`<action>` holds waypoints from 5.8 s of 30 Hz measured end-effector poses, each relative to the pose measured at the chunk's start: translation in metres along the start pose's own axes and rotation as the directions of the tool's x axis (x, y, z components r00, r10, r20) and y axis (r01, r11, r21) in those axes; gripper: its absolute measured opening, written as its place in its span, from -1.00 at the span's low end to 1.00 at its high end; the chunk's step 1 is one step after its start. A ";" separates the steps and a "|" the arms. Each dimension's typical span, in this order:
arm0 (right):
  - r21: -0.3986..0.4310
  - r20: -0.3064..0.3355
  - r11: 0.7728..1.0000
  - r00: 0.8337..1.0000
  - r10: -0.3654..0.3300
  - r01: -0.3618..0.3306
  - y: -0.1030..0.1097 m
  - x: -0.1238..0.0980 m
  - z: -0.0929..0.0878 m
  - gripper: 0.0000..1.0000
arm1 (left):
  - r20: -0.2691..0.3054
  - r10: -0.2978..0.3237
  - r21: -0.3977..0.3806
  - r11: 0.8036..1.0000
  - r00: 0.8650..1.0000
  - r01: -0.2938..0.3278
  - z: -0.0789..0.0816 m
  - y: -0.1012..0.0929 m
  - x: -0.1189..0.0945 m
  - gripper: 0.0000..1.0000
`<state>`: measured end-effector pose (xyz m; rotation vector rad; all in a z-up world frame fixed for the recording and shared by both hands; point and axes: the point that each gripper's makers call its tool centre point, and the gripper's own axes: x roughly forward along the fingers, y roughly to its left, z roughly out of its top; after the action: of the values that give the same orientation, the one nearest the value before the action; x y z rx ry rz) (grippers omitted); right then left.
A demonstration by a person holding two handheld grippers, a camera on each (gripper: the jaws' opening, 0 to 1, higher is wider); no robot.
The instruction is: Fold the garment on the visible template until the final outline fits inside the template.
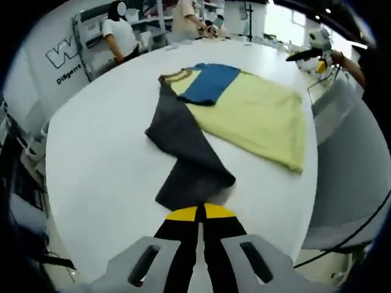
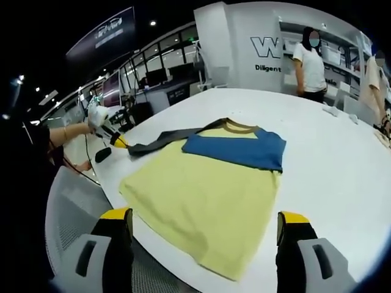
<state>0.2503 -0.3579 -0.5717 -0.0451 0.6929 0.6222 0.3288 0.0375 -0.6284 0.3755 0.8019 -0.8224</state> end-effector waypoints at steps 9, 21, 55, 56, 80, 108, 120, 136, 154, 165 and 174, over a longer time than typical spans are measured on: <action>0.006 -0.011 1.000 1.000 0.017 -0.017 0.004 0.002 -0.003 0.96 | 0.089 0.132 -0.179 0.977 0.987 -0.115 0.021 0.038 -0.014 -1.00; 0.028 0.011 1.000 1.000 0.012 -0.013 0.001 -0.001 0.000 0.96 | 0.084 0.284 -0.387 0.893 0.955 -0.231 0.029 0.078 -0.016 -1.00; 0.049 -0.023 0.999 1.000 -0.006 0.008 -0.008 0.006 -0.005 0.98 | -0.236 0.454 -0.472 0.719 0.859 -0.510 -0.011 0.184 -0.023 -1.00; 0.049 -0.023 0.999 1.000 -0.006 0.007 -0.008 0.007 -0.005 0.98 | -0.233 0.457 -0.462 0.725 0.859 -0.511 -0.011 0.186 -0.024 -1.00; 0.043 -0.055 0.999 0.998 -0.012 0.014 -0.008 0.009 -0.007 0.98 | -0.345 0.404 -0.320 0.798 0.847 -0.511 -0.039 0.193 -0.039 -0.99; 0.041 -0.062 0.999 0.998 -0.009 0.012 -0.006 0.012 -0.008 0.98 | -0.277 0.467 -0.455 0.706 0.840 -0.543 -0.057 0.182 -0.040 0.31; 0.045 -0.063 0.999 0.998 -0.012 0.014 -0.007 0.014 -0.008 0.98 | -0.234 0.443 -0.439 0.746 0.866 -0.500 -0.061 0.157 -0.026 0.21; 0.057 -0.071 0.998 0.997 -0.027 0.031 -0.011 0.013 -0.015 0.97 | -0.228 0.410 -0.509 0.723 0.883 -0.467 -0.069 0.146 -0.007 -0.46; 0.059 -0.082 0.998 0.996 -0.030 0.035 -0.011 0.014 -0.019 0.94 | -0.207 0.418 -0.683 0.585 0.885 -0.436 -0.069 0.146 -0.013 -0.56; 0.055 -0.093 0.998 0.995 -0.029 0.034 -0.008 0.015 -0.020 0.91 | -0.235 0.434 -0.672 0.574 0.870 -0.468 -0.067 0.142 -0.010 -0.77; 0.074 -0.066 0.997 0.998 -0.022 0.027 -0.006 0.012 -0.016 0.96 | -0.252 0.416 -0.615 0.628 0.874 -0.477 -0.064 0.138 -0.017 -0.87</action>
<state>0.2518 -0.3603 -0.5924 -0.0040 0.7769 0.5724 0.3971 0.1712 -0.6578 -0.0449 0.9735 -0.0081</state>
